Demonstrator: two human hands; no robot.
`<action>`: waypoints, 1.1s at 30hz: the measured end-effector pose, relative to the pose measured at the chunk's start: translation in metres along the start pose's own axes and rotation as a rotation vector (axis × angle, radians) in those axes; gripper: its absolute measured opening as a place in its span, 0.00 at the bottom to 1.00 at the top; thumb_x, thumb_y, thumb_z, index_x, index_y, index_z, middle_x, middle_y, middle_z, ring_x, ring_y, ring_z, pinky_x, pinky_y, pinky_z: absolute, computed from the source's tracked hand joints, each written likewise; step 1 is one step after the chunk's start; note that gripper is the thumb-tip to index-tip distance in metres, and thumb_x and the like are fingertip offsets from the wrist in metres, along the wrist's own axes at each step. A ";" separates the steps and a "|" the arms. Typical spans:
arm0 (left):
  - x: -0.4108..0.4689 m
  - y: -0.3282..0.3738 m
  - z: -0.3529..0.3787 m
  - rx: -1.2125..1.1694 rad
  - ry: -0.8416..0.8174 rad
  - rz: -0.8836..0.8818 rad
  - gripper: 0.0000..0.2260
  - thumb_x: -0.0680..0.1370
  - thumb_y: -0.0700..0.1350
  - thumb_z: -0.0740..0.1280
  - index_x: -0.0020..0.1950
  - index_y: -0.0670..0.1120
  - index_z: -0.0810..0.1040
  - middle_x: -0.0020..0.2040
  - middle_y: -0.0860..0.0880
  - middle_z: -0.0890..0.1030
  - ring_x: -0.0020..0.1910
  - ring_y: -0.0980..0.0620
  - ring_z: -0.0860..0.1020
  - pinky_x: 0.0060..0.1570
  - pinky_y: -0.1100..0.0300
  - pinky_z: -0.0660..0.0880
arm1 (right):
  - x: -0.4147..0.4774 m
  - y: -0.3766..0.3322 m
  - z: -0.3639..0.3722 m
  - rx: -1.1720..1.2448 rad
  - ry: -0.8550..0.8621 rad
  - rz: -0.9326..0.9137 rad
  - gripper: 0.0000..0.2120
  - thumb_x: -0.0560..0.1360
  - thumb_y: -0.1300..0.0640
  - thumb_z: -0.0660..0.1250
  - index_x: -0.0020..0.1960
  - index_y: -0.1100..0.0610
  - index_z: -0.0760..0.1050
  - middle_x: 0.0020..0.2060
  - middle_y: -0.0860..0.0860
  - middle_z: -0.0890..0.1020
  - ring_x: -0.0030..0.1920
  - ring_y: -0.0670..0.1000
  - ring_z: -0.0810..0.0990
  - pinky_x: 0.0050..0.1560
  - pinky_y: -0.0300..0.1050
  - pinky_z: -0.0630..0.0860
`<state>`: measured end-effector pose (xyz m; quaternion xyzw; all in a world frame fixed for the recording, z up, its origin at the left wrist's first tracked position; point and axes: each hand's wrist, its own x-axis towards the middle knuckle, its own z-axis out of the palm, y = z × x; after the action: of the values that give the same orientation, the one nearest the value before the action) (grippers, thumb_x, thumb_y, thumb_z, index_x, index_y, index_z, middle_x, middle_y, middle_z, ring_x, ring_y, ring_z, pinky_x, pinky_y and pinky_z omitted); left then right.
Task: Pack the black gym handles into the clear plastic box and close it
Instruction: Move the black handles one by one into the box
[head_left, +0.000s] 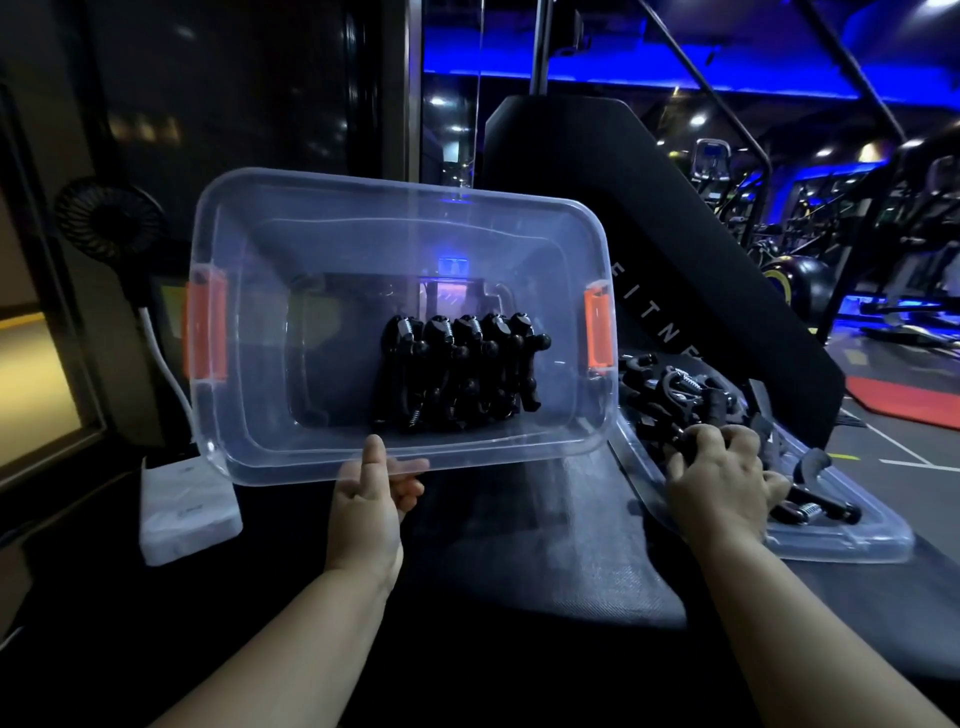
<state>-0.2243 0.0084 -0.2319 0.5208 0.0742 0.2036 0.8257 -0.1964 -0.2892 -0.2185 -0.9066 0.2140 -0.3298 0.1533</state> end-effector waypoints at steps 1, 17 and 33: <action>0.000 0.000 0.000 0.001 0.001 -0.002 0.13 0.81 0.55 0.57 0.46 0.47 0.71 0.34 0.50 0.84 0.31 0.55 0.75 0.38 0.61 0.72 | 0.000 0.001 0.000 0.005 0.015 -0.003 0.15 0.75 0.52 0.64 0.60 0.52 0.74 0.61 0.57 0.67 0.59 0.61 0.73 0.64 0.52 0.55; -0.004 0.005 0.001 0.023 0.012 -0.004 0.13 0.81 0.54 0.56 0.47 0.47 0.72 0.35 0.49 0.84 0.31 0.55 0.75 0.40 0.60 0.72 | -0.022 -0.008 0.002 0.423 0.183 -0.557 0.20 0.64 0.59 0.79 0.49 0.53 0.72 0.57 0.53 0.66 0.44 0.63 0.78 0.44 0.62 0.78; -0.002 0.003 -0.001 0.009 0.013 -0.006 0.13 0.81 0.55 0.57 0.45 0.47 0.72 0.34 0.50 0.84 0.31 0.55 0.75 0.40 0.60 0.72 | -0.029 -0.014 -0.009 0.581 0.109 -0.416 0.23 0.68 0.38 0.61 0.39 0.59 0.78 0.53 0.49 0.67 0.46 0.38 0.67 0.50 0.39 0.68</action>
<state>-0.2271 0.0095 -0.2296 0.5231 0.0818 0.2041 0.8234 -0.2184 -0.2638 -0.2214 -0.8304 -0.0697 -0.4490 0.3225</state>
